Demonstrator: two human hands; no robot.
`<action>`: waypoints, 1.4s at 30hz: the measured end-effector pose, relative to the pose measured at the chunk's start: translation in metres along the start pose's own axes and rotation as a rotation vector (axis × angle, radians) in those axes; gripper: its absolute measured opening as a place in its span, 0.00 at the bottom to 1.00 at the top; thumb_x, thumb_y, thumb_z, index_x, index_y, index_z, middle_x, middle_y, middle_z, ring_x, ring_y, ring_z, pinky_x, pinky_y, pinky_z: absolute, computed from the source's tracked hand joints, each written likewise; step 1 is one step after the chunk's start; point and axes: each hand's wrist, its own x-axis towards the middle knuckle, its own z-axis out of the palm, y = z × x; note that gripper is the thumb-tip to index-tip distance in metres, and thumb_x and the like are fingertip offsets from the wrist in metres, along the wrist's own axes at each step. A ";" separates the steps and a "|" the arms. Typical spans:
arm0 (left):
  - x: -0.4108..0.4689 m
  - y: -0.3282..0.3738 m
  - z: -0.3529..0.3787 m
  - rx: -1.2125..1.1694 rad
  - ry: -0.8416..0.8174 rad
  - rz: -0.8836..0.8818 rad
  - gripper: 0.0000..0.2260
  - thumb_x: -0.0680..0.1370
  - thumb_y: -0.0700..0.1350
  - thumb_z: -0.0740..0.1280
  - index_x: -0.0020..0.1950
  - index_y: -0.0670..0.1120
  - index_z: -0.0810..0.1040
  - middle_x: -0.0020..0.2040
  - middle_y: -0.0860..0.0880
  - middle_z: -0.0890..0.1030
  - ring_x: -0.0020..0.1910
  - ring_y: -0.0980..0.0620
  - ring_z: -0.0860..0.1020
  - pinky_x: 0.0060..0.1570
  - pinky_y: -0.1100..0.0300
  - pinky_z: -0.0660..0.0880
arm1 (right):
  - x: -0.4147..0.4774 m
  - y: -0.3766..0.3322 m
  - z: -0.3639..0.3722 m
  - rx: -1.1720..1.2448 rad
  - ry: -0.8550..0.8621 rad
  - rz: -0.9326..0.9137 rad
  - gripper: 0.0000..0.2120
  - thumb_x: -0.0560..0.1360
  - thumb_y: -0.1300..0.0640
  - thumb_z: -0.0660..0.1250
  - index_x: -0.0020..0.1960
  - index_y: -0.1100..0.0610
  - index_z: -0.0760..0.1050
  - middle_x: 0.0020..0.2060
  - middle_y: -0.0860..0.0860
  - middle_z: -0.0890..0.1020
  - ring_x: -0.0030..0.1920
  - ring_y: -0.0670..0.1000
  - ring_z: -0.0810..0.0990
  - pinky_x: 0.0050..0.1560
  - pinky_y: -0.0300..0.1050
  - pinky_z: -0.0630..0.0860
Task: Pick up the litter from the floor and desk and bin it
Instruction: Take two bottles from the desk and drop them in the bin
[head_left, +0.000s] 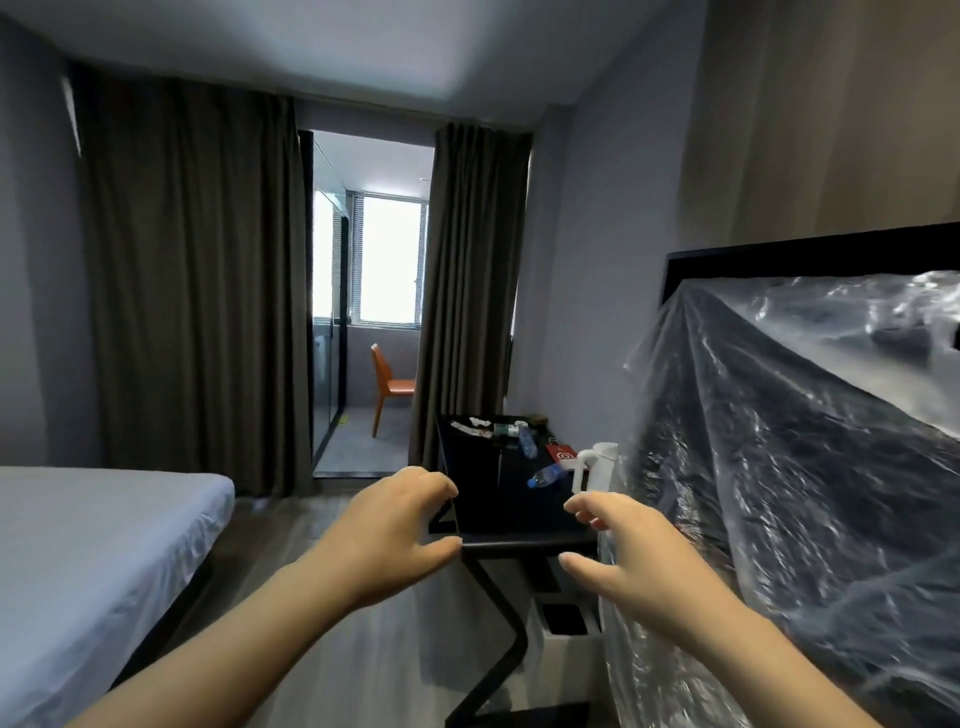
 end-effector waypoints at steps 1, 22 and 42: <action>0.011 -0.018 0.001 -0.004 0.004 -0.005 0.21 0.74 0.57 0.67 0.65 0.55 0.71 0.59 0.59 0.74 0.57 0.62 0.72 0.55 0.69 0.70 | 0.018 -0.002 0.009 -0.001 -0.004 0.001 0.24 0.73 0.42 0.66 0.68 0.44 0.68 0.61 0.38 0.74 0.58 0.37 0.71 0.59 0.32 0.68; 0.246 -0.313 0.098 0.027 -0.079 -0.090 0.21 0.72 0.60 0.67 0.63 0.58 0.72 0.58 0.61 0.74 0.55 0.63 0.73 0.51 0.71 0.69 | 0.365 0.045 0.216 0.159 -0.059 0.050 0.24 0.72 0.41 0.68 0.66 0.41 0.69 0.59 0.37 0.75 0.57 0.37 0.72 0.55 0.34 0.71; 0.513 -0.533 0.229 -0.072 -0.246 0.026 0.19 0.74 0.56 0.68 0.63 0.55 0.72 0.58 0.57 0.74 0.56 0.59 0.74 0.54 0.64 0.73 | 0.640 0.139 0.361 0.157 -0.084 0.279 0.24 0.72 0.41 0.67 0.66 0.41 0.69 0.60 0.38 0.74 0.59 0.38 0.72 0.53 0.34 0.70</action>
